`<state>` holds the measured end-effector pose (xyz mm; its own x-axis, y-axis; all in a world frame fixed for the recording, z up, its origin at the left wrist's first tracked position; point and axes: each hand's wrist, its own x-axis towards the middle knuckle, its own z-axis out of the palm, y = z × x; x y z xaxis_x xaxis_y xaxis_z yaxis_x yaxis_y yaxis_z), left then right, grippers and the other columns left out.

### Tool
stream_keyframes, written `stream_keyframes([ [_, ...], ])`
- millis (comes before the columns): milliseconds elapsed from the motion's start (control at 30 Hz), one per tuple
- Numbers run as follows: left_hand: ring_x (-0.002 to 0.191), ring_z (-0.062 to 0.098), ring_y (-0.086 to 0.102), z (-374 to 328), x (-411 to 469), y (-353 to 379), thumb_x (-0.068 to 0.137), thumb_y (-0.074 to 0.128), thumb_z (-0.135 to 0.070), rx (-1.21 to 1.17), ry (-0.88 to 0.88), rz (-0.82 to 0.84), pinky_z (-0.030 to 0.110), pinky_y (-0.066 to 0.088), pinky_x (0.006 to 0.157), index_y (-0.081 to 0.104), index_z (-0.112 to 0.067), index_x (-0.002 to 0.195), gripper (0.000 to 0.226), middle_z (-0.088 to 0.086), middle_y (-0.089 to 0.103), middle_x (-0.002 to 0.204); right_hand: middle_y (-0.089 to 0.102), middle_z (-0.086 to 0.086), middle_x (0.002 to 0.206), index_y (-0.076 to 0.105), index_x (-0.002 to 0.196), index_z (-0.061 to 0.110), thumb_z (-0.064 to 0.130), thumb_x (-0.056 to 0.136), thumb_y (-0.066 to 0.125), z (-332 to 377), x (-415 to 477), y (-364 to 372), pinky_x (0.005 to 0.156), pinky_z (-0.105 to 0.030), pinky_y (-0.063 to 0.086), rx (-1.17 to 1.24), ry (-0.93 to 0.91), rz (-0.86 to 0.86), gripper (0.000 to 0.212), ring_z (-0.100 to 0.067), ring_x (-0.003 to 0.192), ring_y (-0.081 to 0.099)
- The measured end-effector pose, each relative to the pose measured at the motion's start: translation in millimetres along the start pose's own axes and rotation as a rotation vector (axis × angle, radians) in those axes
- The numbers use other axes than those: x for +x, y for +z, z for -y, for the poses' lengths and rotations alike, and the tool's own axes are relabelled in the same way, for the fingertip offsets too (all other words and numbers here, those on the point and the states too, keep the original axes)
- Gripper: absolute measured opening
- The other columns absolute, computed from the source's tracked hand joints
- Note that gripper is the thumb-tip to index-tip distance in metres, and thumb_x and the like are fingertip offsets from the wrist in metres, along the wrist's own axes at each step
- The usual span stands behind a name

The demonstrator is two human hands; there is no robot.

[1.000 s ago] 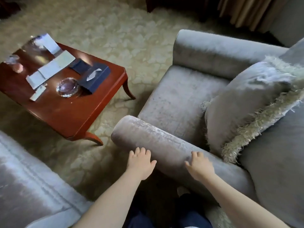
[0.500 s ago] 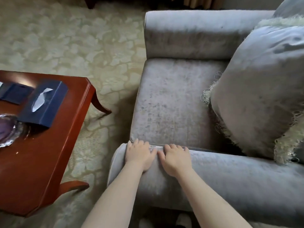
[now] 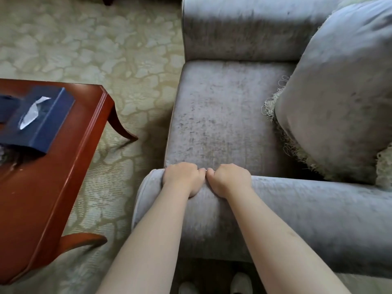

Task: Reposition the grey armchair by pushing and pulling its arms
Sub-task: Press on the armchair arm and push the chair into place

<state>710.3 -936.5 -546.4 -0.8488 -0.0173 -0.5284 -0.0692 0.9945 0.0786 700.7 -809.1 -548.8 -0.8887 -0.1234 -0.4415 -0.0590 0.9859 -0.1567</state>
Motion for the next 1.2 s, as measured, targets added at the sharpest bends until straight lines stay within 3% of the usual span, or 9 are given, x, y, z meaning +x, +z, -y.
stream_keyframes([
  [333,0.112,0.032,0.053,-9,-27,5,0.09,0.023,-0.043,0.043,-0.045,-0.018,0.04,0.037,0.088,0.061,-0.015,0.116,0.054,0.012,0.059,0.124,0.06,-0.012,0.12,0.061,0.116,0.012,0.047,0.09,0.029,-4,-23,-4,0.074,-0.033,0.038,-0.022,-0.017,0.076,0.054,-0.03,0.108,0.057],
  [733,0.106,0.028,0.055,-7,-33,16,0.094,0.022,-0.039,0.041,0.0,-0.114,0.039,0.037,0.081,0.062,-0.015,0.101,0.047,0.009,0.062,0.113,0.066,-0.011,0.094,0.061,0.078,0.013,0.042,0.092,0.023,-3,-28,10,0.067,-0.034,0.03,-0.046,-0.091,-0.049,0.05,-0.027,0.077,0.054],
  [833,0.104,0.028,0.056,-6,-33,16,0.093,0.024,-0.039,0.014,-0.011,-0.126,0.038,0.037,0.081,0.062,-0.015,0.098,0.045,0.009,0.063,0.111,0.067,-0.011,0.097,0.067,0.089,0.01,0.043,0.091,0.026,-4,-26,11,0.068,-0.034,0.03,-0.034,-0.09,-0.071,0.053,-0.029,0.09,0.06],
  [1200,0.111,0.032,0.053,-9,-42,11,0.092,0.021,-0.043,0.012,-0.051,-0.025,0.039,0.037,0.087,0.062,-0.014,0.114,0.055,0.013,0.059,0.122,0.063,-0.011,0.111,0.063,0.109,0.012,0.045,0.091,0.026,-4,-36,4,0.073,-0.035,0.032,-0.032,-0.064,0.039,0.052,-0.028,0.101,0.059],
])
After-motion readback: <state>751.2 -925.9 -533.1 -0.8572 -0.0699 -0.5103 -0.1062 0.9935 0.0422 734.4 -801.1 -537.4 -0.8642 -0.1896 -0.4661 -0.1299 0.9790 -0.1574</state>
